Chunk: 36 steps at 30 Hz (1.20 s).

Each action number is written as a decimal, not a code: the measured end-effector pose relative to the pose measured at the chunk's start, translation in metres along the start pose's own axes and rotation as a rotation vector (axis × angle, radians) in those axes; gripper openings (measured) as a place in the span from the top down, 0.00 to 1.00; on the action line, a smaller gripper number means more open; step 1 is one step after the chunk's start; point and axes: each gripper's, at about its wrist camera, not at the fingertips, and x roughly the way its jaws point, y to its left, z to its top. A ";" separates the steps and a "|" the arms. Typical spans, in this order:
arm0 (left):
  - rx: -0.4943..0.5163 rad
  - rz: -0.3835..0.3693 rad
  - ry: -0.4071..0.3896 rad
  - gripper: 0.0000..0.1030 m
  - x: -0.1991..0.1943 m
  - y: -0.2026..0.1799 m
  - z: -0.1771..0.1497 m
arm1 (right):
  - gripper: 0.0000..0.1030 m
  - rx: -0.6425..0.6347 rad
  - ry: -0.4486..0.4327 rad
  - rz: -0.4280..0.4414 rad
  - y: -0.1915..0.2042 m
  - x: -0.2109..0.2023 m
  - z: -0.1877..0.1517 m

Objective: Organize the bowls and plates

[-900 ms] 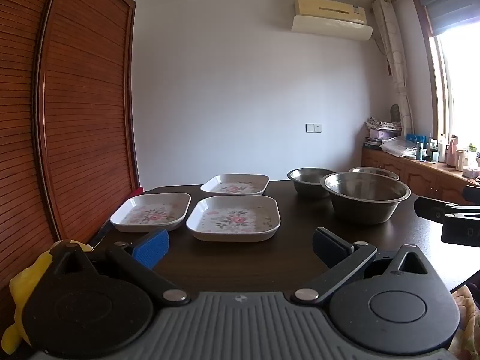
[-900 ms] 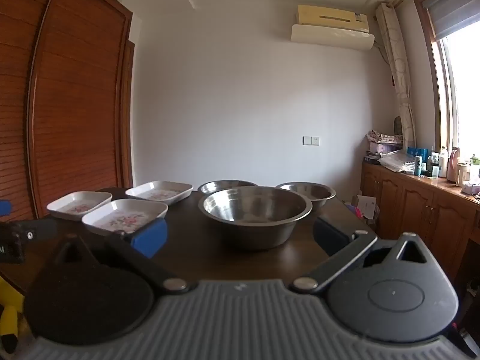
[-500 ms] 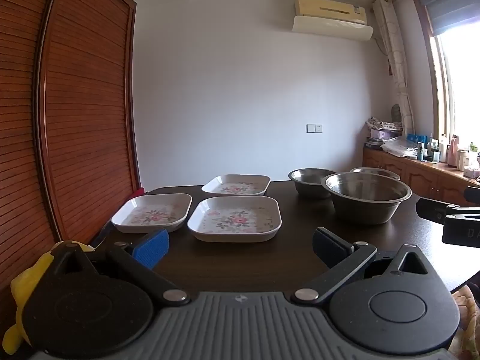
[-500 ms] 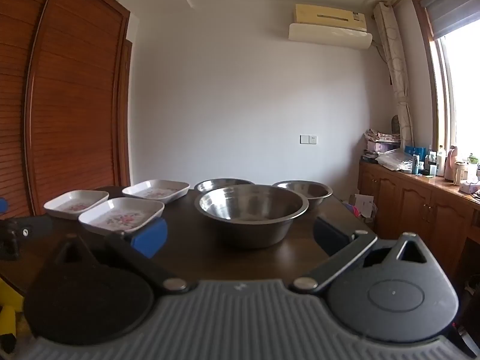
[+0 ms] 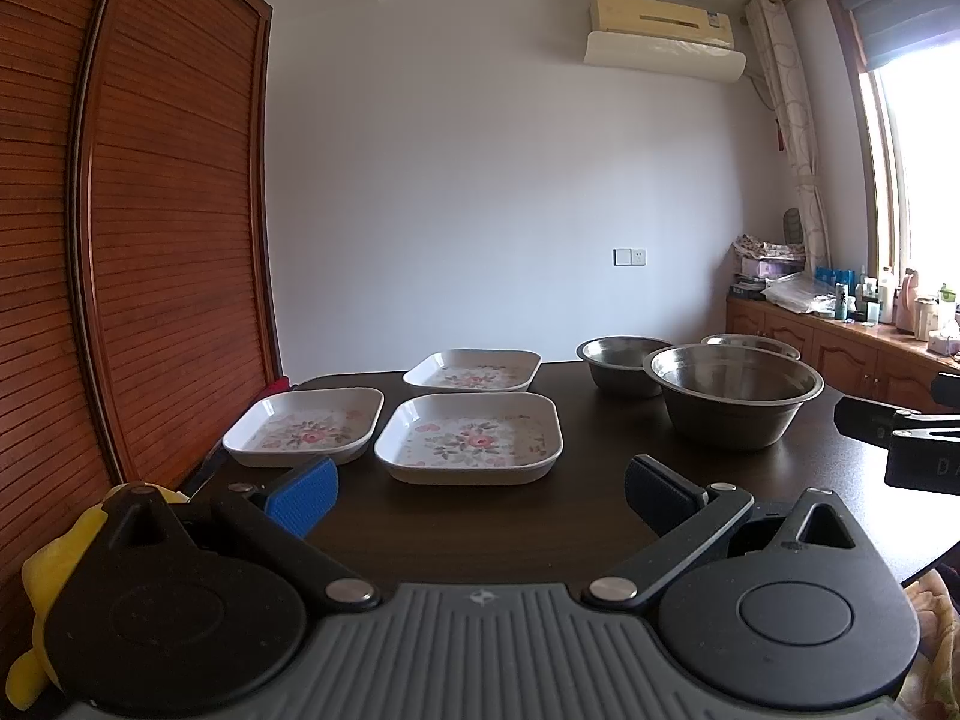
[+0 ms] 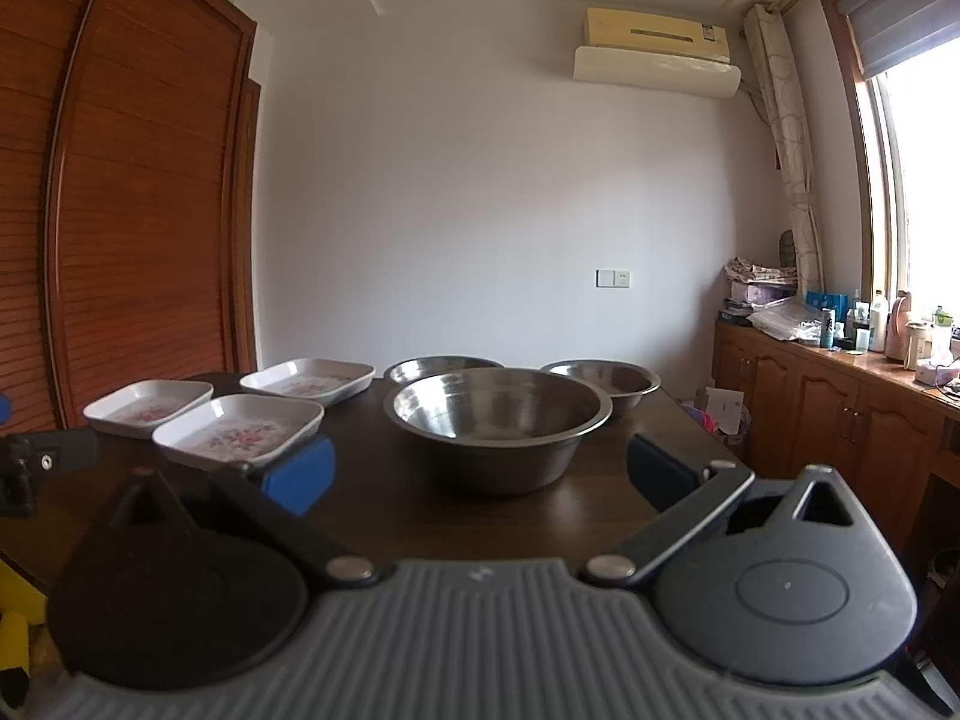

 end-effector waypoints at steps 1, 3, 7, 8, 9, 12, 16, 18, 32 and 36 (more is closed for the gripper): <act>0.000 0.001 0.000 0.00 0.000 0.000 0.000 | 0.00 0.000 0.000 0.000 -0.001 0.000 0.000; 0.000 0.003 -0.001 0.00 0.000 0.000 0.000 | 0.00 0.000 0.000 0.001 -0.001 -0.001 -0.001; -0.001 0.004 -0.004 0.00 0.000 0.000 0.000 | 0.00 0.001 0.000 0.002 -0.002 -0.001 -0.001; -0.002 0.004 -0.004 0.00 0.000 0.000 0.000 | 0.00 0.000 0.001 0.000 0.000 0.001 -0.002; -0.001 0.004 -0.005 0.00 -0.001 0.000 0.000 | 0.00 0.000 0.001 -0.002 0.000 0.001 -0.001; 0.000 0.003 -0.004 0.00 -0.001 0.000 0.000 | 0.00 0.001 0.001 -0.003 -0.001 0.000 -0.002; 0.000 0.004 -0.003 0.00 0.000 0.000 -0.001 | 0.00 0.002 0.002 -0.002 -0.003 0.000 -0.002; 0.000 0.005 -0.003 0.00 0.000 0.000 0.000 | 0.00 0.000 0.002 -0.003 -0.001 0.000 -0.002; 0.000 0.000 -0.005 0.00 -0.001 0.000 -0.002 | 0.00 0.001 0.002 -0.005 -0.002 0.000 -0.003; 0.006 -0.003 -0.007 0.00 -0.001 -0.001 -0.001 | 0.00 0.001 0.004 -0.006 -0.004 0.000 -0.004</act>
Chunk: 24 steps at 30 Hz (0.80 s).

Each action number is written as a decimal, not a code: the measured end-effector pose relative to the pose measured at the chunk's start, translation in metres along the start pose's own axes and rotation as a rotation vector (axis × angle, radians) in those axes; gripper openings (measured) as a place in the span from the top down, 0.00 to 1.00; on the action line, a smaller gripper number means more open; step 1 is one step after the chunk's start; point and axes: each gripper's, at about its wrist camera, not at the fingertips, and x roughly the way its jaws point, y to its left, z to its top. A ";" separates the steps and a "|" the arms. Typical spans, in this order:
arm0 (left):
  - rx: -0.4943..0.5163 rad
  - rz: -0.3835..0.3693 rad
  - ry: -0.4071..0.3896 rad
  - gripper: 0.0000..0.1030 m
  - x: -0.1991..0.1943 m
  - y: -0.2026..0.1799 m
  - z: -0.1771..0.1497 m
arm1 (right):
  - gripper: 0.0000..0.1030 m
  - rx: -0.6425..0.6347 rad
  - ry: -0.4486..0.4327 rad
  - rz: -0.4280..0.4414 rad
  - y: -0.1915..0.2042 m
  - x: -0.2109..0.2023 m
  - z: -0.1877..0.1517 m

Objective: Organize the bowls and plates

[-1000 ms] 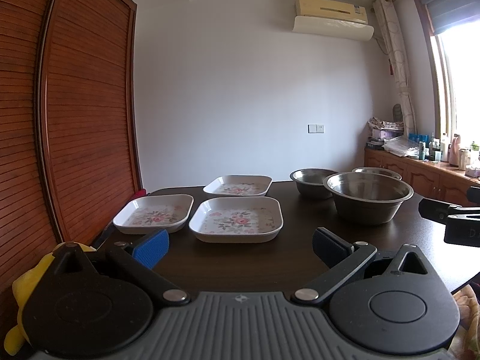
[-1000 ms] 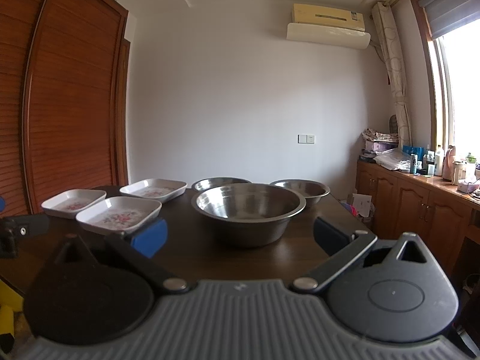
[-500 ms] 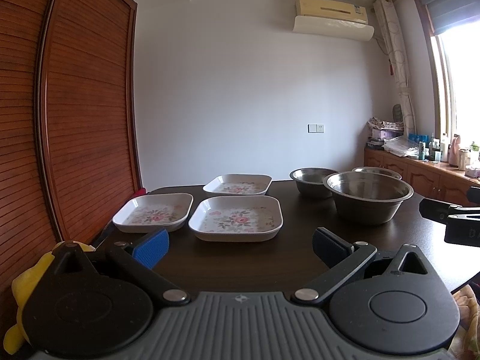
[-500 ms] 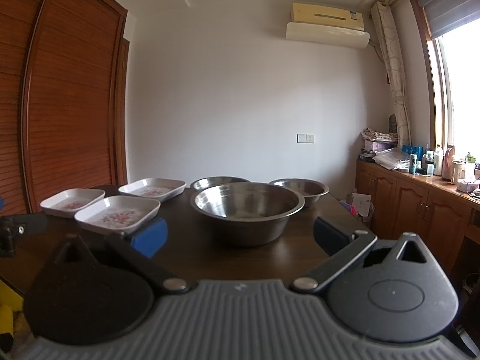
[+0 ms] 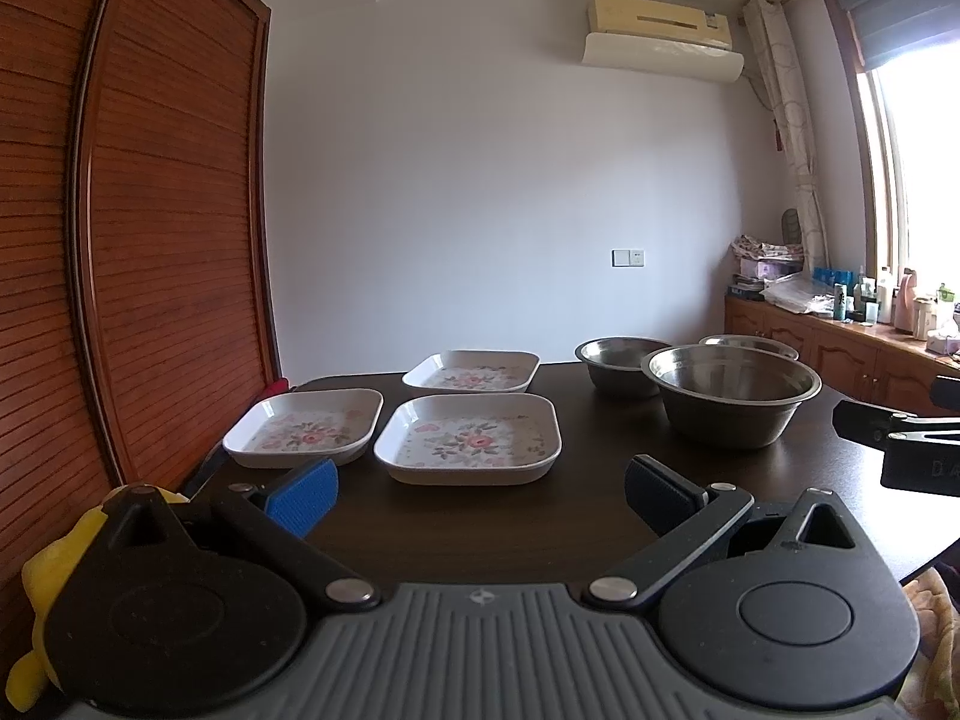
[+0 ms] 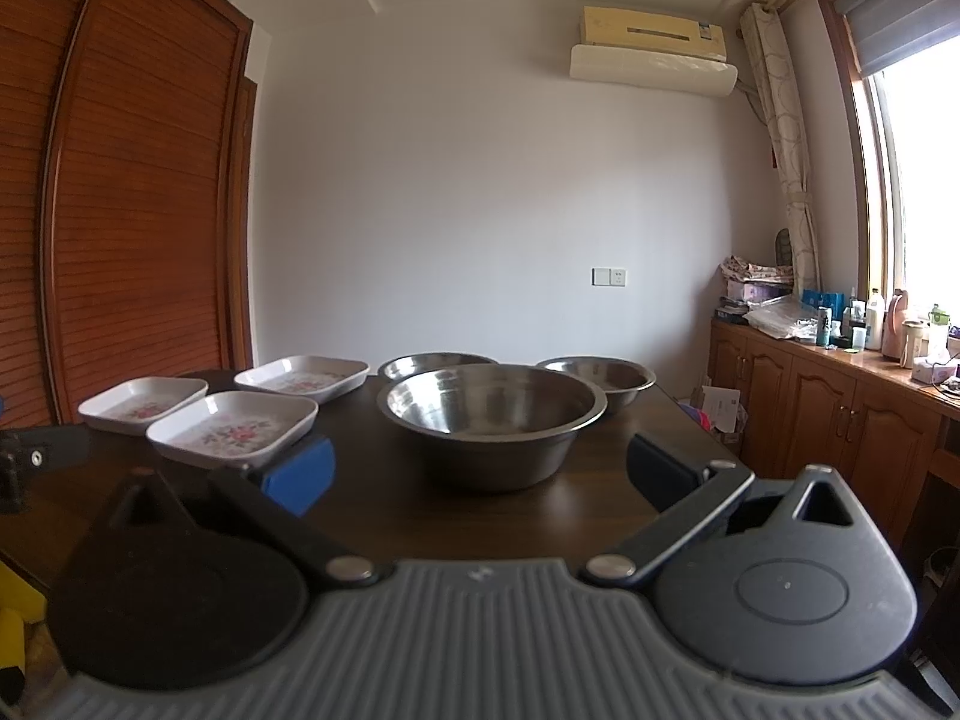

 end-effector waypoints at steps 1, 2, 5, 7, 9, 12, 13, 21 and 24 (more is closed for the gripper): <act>0.001 0.000 -0.002 0.00 0.000 0.000 0.000 | 0.00 0.000 -0.001 0.000 -0.001 0.000 0.000; 0.001 0.000 -0.003 0.00 -0.001 0.000 0.000 | 0.00 0.001 -0.002 0.000 0.000 0.000 0.000; 0.002 -0.001 -0.005 0.00 -0.002 0.000 0.000 | 0.00 0.002 -0.004 -0.002 -0.001 -0.001 -0.001; 0.004 -0.002 -0.004 0.00 -0.001 0.000 0.000 | 0.00 0.001 -0.004 -0.004 -0.002 -0.001 -0.001; 0.004 -0.002 -0.004 0.00 -0.001 0.000 0.001 | 0.00 0.003 -0.006 -0.005 -0.003 -0.001 0.000; 0.003 0.000 -0.004 0.00 -0.001 -0.001 0.001 | 0.00 0.003 -0.006 -0.007 -0.004 -0.001 0.000; 0.003 -0.001 -0.005 0.00 -0.001 0.000 0.001 | 0.00 0.002 -0.007 -0.006 -0.004 -0.002 0.000; 0.004 0.002 0.003 0.00 0.001 0.002 -0.001 | 0.00 -0.001 -0.002 -0.003 -0.005 -0.001 0.000; 0.003 0.004 0.014 0.00 0.004 0.004 -0.002 | 0.00 -0.004 0.002 0.002 -0.002 0.001 0.000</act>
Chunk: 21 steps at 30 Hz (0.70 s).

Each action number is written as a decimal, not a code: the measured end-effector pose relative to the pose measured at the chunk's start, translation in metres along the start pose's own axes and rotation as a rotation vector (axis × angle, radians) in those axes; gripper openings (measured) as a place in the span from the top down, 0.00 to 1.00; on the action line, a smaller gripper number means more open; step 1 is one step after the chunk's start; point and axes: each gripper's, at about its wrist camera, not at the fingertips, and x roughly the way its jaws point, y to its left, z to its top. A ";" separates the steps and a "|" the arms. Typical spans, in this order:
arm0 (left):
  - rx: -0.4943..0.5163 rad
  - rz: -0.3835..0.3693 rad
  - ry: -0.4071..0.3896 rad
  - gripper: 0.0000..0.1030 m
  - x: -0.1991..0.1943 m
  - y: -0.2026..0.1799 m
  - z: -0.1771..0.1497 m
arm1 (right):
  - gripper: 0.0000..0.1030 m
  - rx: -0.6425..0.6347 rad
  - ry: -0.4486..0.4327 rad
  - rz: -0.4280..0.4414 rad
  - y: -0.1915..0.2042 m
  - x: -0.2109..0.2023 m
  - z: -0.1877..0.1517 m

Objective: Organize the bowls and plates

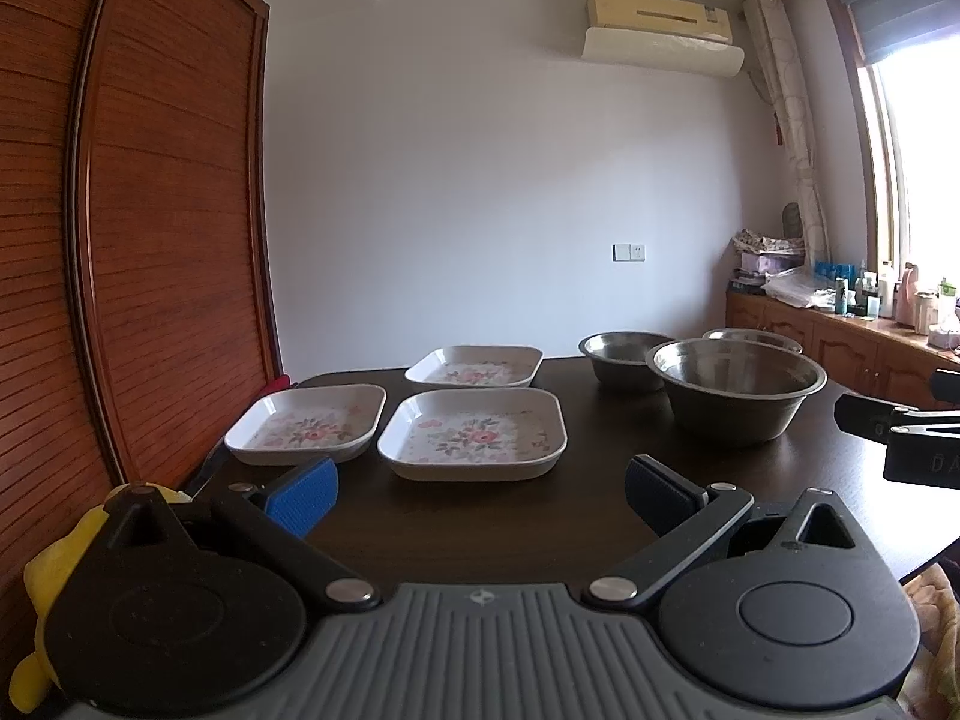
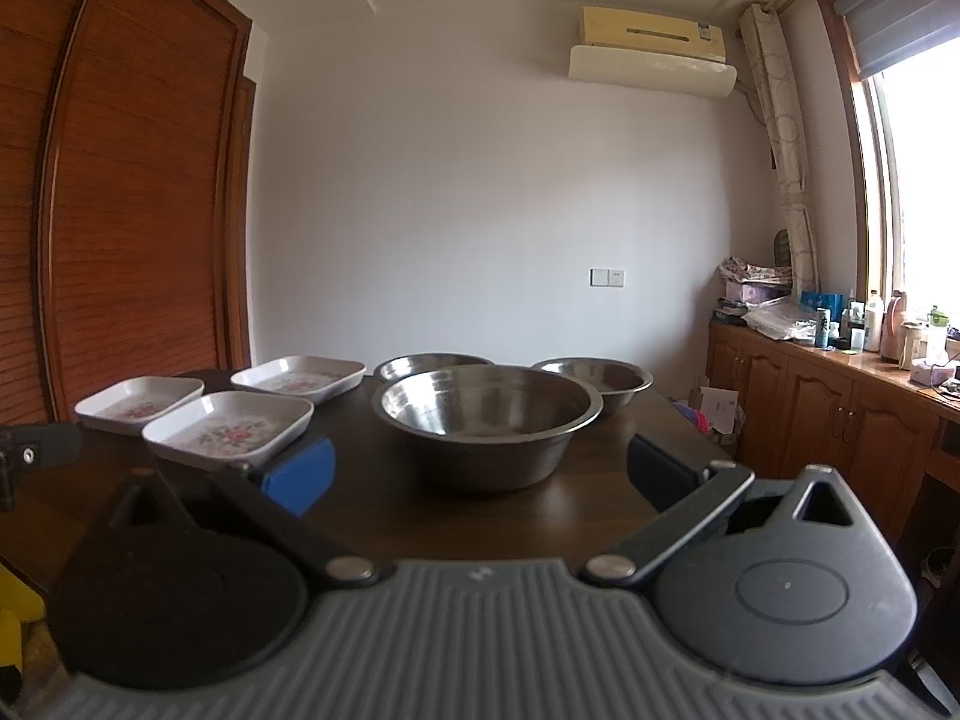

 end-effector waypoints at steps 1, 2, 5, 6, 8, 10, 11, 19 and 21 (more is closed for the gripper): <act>0.000 0.000 0.006 0.00 0.002 0.001 -0.001 | 0.00 -0.001 0.002 0.005 0.001 0.001 0.000; -0.001 0.000 0.011 0.00 0.003 0.002 -0.001 | 0.00 0.003 0.005 0.009 0.003 0.002 0.000; -0.003 0.002 0.024 0.00 0.008 0.007 -0.003 | 0.00 -0.005 0.009 0.025 0.008 0.006 -0.001; -0.005 0.003 0.029 0.00 0.010 0.009 -0.003 | 0.00 -0.007 0.012 0.032 0.011 0.008 0.000; -0.004 0.004 0.032 0.00 0.014 0.013 -0.002 | 0.00 -0.010 0.012 0.048 0.016 0.011 0.000; -0.001 0.015 0.033 0.00 0.017 0.018 0.001 | 0.00 -0.010 0.016 0.079 0.022 0.014 0.000; -0.002 0.020 0.031 0.00 0.018 0.022 0.002 | 0.00 -0.009 0.018 0.093 0.024 0.015 0.001; -0.018 0.066 0.036 0.00 0.029 0.053 0.012 | 0.00 -0.044 0.019 0.185 0.044 0.026 0.012; -0.020 0.077 0.039 0.00 0.032 0.061 0.015 | 0.00 -0.046 0.028 0.203 0.048 0.030 0.014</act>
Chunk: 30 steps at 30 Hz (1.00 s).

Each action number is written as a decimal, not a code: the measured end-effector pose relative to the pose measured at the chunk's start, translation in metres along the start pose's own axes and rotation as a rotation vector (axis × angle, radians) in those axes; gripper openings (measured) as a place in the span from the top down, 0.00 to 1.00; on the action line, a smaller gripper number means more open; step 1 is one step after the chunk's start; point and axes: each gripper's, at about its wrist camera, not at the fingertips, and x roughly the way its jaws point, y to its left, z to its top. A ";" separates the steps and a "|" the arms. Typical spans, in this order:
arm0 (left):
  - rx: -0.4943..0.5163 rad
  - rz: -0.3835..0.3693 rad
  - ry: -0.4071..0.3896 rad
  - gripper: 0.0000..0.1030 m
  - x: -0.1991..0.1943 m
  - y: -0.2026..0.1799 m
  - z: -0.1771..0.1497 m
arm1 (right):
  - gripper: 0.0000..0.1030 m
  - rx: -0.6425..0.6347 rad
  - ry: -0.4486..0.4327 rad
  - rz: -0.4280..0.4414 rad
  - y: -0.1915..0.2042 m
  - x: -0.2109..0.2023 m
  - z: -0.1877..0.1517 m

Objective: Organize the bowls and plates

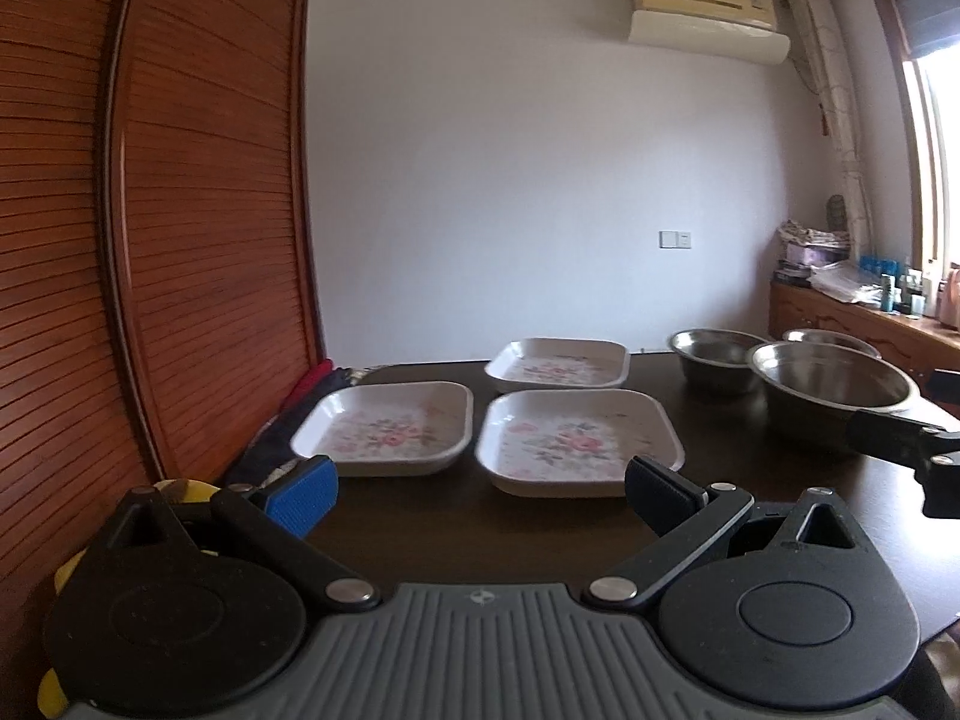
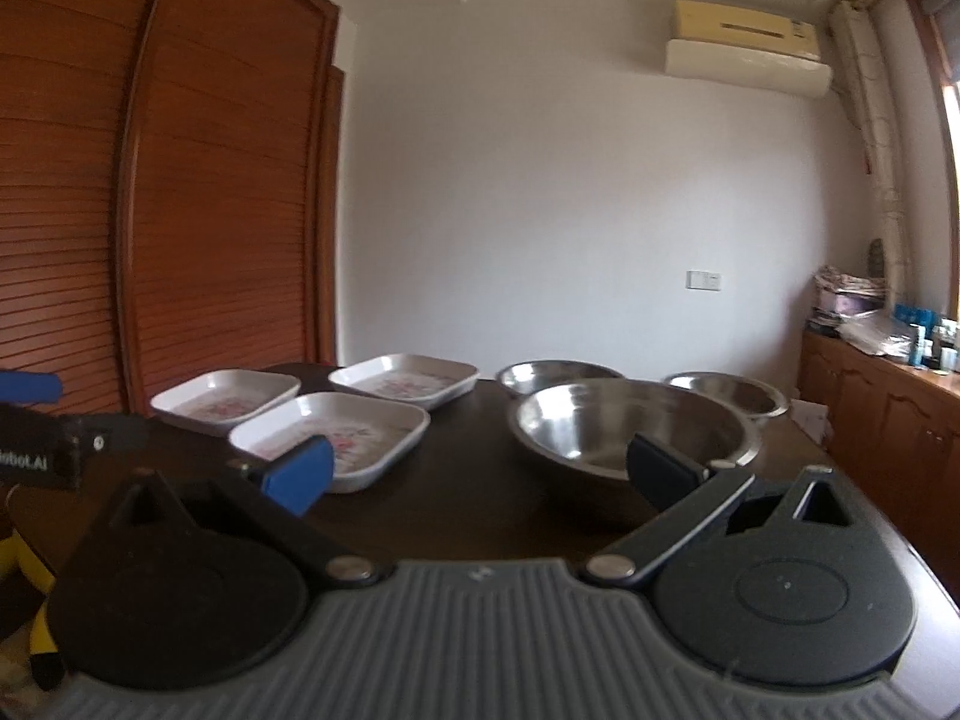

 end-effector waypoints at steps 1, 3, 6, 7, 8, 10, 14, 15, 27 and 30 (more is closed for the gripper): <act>0.001 0.004 0.003 0.00 0.001 0.003 0.001 | 0.00 0.003 0.005 0.017 0.001 0.002 0.002; 0.000 0.007 0.008 0.00 0.006 0.010 0.004 | 0.00 0.008 0.014 0.045 0.002 0.006 0.004; 0.000 0.013 0.005 0.00 0.010 0.020 0.008 | 0.00 0.006 0.021 0.092 0.006 0.009 0.009; -0.005 0.008 0.003 0.00 0.011 0.023 0.009 | 0.00 0.005 0.024 0.102 0.007 0.010 0.011; -0.014 0.000 0.001 0.00 0.012 0.027 0.011 | 0.00 0.003 0.027 0.109 0.008 0.012 0.012; -0.025 -0.004 0.003 0.00 0.016 0.031 0.013 | 0.00 0.003 0.036 0.129 0.010 0.016 0.015; -0.024 -0.023 -0.002 0.00 0.021 0.037 0.016 | 0.00 -0.014 0.054 0.156 0.016 0.027 0.018; -0.024 -0.029 0.002 0.00 0.023 0.038 0.016 | 0.00 -0.020 0.055 0.159 0.017 0.029 0.019; 0.040 -0.098 0.024 0.17 0.038 0.039 0.033 | 0.09 -0.026 0.096 0.221 0.020 0.053 0.032; 0.042 -0.106 0.017 0.19 0.039 0.039 0.037 | 0.11 -0.042 0.100 0.228 0.021 0.056 0.034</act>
